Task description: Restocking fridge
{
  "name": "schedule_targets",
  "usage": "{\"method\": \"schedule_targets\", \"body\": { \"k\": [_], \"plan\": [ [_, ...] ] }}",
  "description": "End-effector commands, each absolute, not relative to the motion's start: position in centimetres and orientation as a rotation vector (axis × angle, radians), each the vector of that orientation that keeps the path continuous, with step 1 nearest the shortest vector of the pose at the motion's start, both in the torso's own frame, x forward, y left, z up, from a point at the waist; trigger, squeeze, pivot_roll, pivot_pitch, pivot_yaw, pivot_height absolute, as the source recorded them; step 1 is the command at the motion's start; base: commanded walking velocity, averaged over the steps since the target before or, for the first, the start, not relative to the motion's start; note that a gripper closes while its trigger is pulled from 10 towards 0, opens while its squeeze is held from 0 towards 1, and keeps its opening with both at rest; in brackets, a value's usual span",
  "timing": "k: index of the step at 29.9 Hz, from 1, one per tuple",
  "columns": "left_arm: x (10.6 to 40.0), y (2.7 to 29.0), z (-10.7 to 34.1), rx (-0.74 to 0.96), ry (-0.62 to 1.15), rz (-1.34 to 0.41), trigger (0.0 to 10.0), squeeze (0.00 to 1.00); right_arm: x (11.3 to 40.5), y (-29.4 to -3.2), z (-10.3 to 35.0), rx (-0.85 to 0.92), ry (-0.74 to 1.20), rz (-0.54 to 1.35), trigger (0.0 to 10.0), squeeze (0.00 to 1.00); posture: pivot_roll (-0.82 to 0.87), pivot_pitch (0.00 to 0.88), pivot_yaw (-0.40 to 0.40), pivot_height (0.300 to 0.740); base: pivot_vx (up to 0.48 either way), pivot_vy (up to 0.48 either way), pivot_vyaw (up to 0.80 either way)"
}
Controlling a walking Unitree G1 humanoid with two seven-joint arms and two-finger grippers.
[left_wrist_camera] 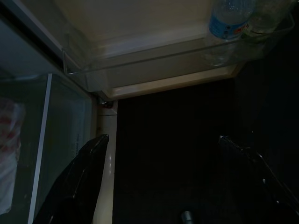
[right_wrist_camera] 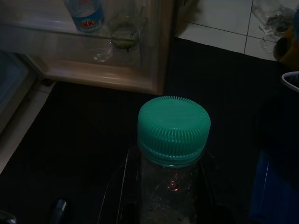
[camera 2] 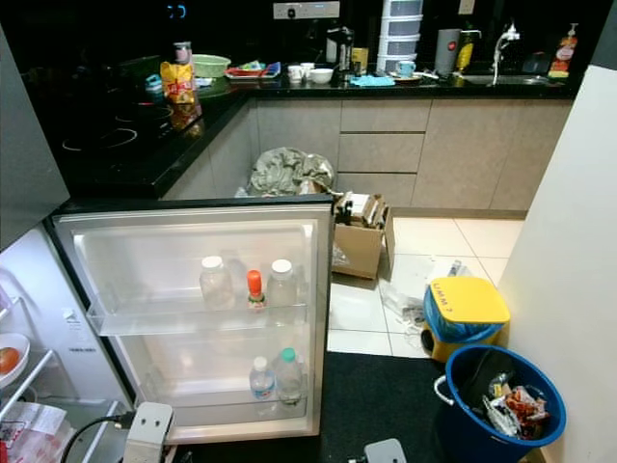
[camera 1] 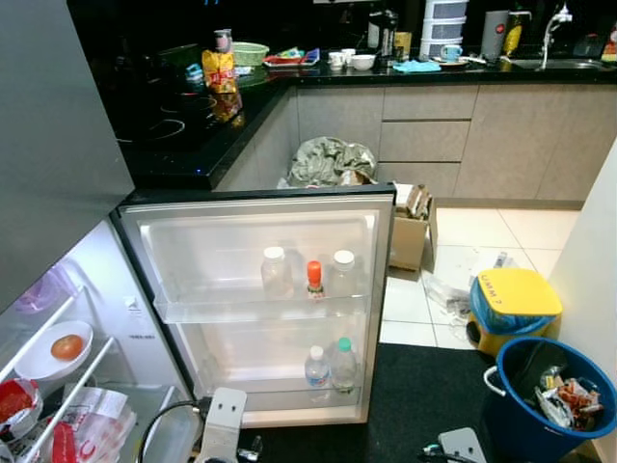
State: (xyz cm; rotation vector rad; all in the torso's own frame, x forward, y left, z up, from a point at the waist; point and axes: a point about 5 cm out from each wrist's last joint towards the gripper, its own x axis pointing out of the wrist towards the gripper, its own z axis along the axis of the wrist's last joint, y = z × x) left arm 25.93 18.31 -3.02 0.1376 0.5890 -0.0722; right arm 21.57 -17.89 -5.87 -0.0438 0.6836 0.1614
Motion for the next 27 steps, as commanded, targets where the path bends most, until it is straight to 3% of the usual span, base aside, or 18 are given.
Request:
{"method": "schedule_targets", "body": {
  "k": [1,27],
  "plan": [
    [25.3,18.7,-3.5,0.171,0.625,-0.077,10.0,0.00,21.7,-17.9,-5.9,-0.037,0.698,0.150,10.0,0.00,-0.06,0.033,0.035,0.740,0.000,0.000,0.00],
    [25.7,19.7,-3.1,0.210,0.609,-0.066,10.0,0.00,22.2,-17.0,-5.8,-0.041,0.705,0.170,10.0,0.00,-0.02,0.055,0.034,0.740,0.000,0.000,0.00]
  ]
}}
